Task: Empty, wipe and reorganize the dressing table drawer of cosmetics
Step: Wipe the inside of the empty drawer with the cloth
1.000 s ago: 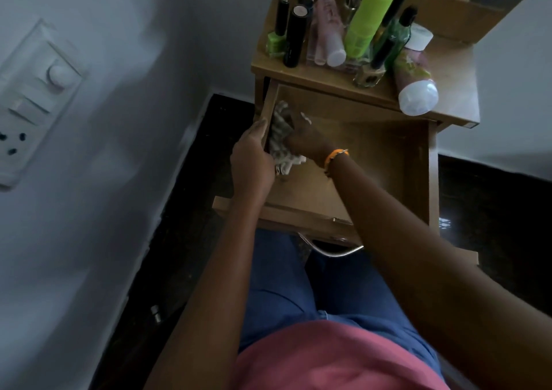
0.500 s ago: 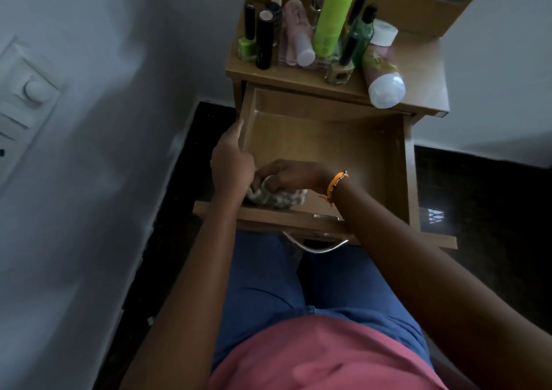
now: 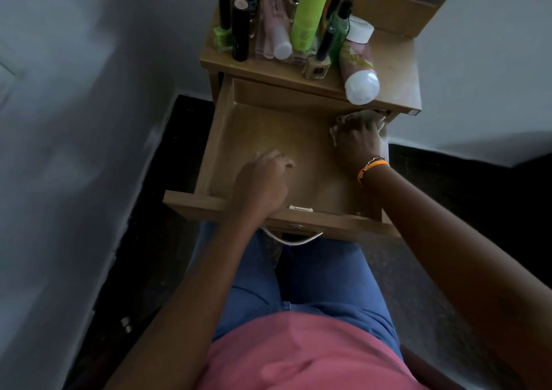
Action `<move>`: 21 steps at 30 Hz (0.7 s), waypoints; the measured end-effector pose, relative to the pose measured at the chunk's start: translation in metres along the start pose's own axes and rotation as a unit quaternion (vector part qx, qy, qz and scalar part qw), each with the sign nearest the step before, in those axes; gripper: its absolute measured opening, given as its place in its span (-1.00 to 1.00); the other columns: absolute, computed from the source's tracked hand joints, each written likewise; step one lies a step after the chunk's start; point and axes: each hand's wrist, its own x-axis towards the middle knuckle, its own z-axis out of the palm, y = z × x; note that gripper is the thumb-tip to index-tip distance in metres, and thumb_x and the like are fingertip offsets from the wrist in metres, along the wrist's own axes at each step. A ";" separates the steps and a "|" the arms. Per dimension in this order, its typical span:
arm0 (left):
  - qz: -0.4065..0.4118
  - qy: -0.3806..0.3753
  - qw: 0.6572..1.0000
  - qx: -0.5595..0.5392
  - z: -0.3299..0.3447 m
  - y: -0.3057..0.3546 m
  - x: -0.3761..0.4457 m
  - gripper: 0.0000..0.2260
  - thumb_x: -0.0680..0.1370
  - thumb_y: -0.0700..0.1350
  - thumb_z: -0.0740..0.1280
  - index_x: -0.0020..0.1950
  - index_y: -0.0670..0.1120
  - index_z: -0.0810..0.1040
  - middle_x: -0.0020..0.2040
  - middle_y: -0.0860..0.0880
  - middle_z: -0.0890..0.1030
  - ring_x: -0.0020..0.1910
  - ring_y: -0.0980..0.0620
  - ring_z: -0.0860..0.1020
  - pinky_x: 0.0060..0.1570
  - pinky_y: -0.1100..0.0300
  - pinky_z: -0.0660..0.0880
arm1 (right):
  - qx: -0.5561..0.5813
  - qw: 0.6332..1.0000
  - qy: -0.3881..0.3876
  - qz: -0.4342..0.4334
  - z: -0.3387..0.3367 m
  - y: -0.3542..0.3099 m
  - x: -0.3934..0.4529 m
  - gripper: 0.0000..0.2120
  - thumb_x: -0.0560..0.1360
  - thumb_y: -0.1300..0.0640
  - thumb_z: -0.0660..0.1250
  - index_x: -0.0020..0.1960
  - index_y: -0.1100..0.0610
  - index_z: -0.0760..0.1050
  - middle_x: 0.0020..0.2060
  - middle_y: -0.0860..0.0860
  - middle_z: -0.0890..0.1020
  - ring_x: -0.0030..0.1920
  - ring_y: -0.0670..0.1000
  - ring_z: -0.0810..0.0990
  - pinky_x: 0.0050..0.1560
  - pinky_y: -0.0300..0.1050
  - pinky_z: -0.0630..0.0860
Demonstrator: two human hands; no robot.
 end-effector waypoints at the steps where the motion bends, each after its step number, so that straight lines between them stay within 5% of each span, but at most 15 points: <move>1: -0.004 -0.019 1.000 0.006 0.000 -0.001 0.000 -0.68 0.56 -0.28 0.13 0.19 -0.02 0.55 0.21 0.01 0.56 0.19 -0.06 0.48 0.12 0.02 0.45 | -0.011 1.000 -0.023 0.007 0.005 0.002 -0.001 -0.66 0.59 0.18 0.05 0.31 0.21 0.38 0.23 0.25 0.50 0.33 0.28 0.35 0.28 0.15 0.29; 5: -0.035 -0.048 0.998 -0.011 -0.005 -0.004 0.000 -0.71 0.59 -0.22 0.14 0.23 -0.04 0.54 0.22 -0.03 0.57 0.18 -0.07 0.51 0.13 0.02 0.47 | -0.096 0.986 -0.133 0.013 0.007 -0.018 -0.029 -0.57 0.61 0.11 0.01 0.44 0.25 0.17 0.38 0.22 0.34 0.42 0.22 0.25 0.32 0.04 0.29; 11: -0.039 -0.105 0.994 0.001 -0.008 0.002 -0.003 -0.73 0.61 -0.16 0.13 0.26 -0.02 0.51 0.26 -0.06 0.55 0.19 -0.08 0.52 0.14 0.02 0.46 | -0.111 0.985 -0.134 -0.003 0.016 -0.018 -0.043 -0.51 0.59 0.09 0.07 0.44 0.29 0.13 0.40 0.27 0.27 0.43 0.25 0.21 0.40 0.05 0.20; 15: -0.042 -0.096 0.994 0.010 -0.009 0.002 -0.005 -0.73 0.62 -0.14 0.12 0.25 -0.02 0.51 0.25 -0.04 0.55 0.18 -0.06 0.52 0.11 0.07 0.46 | -0.113 0.993 -0.033 0.028 0.007 -0.001 -0.009 -0.66 0.32 0.08 0.44 0.05 0.20 0.60 -0.09 0.16 0.67 0.03 0.17 0.63 0.13 0.02 0.54; 18: -0.049 -0.083 0.995 0.008 -0.011 0.004 -0.005 -0.74 0.62 -0.15 0.13 0.23 -0.02 0.52 0.23 -0.03 0.56 0.15 -0.06 0.53 0.10 0.07 0.47 | -0.060 0.995 -0.071 0.024 -0.007 -0.003 0.000 -0.70 0.54 0.21 0.14 0.22 0.27 0.45 0.09 0.25 0.58 0.22 0.26 0.47 0.36 0.14 0.27; 21: -0.050 -0.089 0.995 0.002 -0.011 0.004 -0.006 -0.74 0.61 -0.17 0.14 0.23 -0.03 0.52 0.21 -0.04 0.58 0.13 -0.08 0.55 0.10 0.03 0.49 | -0.096 0.994 -0.057 0.020 -0.006 0.000 -0.006 -0.70 0.57 0.21 0.06 0.21 0.22 0.47 0.10 0.21 0.58 0.23 0.24 0.46 0.30 0.12 0.31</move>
